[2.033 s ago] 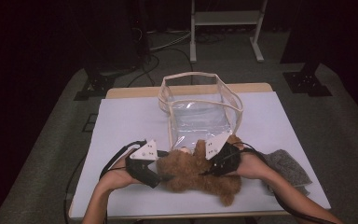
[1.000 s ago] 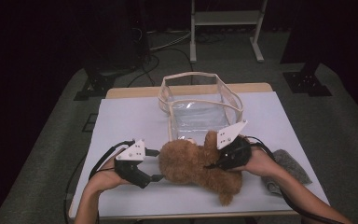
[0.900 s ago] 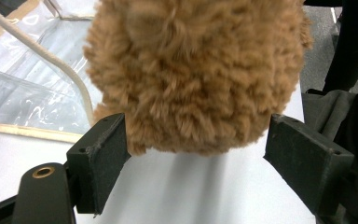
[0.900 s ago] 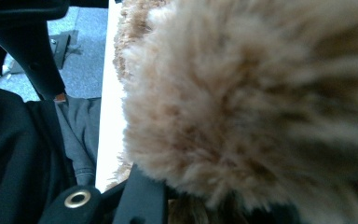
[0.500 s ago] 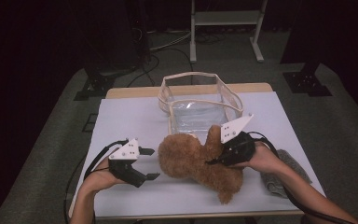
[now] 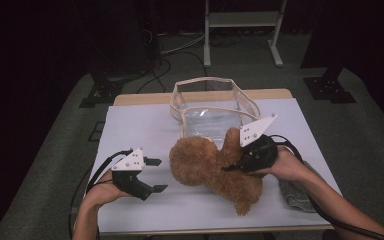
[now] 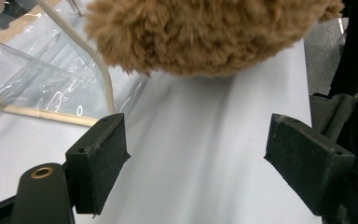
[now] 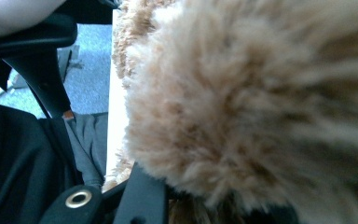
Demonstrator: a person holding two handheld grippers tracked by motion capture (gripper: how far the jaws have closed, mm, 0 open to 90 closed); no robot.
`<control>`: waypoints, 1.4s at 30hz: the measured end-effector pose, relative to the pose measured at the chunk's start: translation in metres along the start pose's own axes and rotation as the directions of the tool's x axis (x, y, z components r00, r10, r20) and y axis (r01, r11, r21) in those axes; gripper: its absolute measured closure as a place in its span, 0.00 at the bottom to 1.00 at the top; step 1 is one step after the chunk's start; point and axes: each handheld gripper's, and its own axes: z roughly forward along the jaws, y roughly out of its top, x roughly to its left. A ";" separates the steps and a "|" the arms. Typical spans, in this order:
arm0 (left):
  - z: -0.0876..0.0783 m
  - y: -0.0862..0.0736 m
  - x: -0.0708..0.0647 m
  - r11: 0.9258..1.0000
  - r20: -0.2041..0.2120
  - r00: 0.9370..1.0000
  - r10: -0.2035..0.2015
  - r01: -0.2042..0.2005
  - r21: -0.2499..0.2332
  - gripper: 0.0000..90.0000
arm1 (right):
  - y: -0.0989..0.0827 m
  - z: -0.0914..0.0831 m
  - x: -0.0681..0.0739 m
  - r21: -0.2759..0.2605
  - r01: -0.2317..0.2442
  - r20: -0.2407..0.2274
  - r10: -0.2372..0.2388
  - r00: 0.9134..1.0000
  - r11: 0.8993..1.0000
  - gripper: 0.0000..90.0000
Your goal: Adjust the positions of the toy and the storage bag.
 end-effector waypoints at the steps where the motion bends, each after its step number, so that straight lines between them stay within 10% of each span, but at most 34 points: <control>1: 0.000 0.000 0.000 1.000 0.000 1.000 0.000 0.000 0.001 0.22 | 0.000 0.000 0.000 -0.002 -0.005 0.000 0.005 1.000 1.000 0.82; 21: -0.006 -0.004 0.003 1.000 -0.013 1.000 -0.009 0.009 -0.008 0.22 | 0.011 -0.005 0.004 -0.053 -0.017 -0.018 0.016 1.000 0.998 0.84; 42: -0.012 -0.008 0.006 0.999 -0.025 0.999 -0.026 0.026 -0.022 0.22 | 0.063 -0.041 0.002 -0.072 0.011 0.008 -0.011 1.000 0.997 0.85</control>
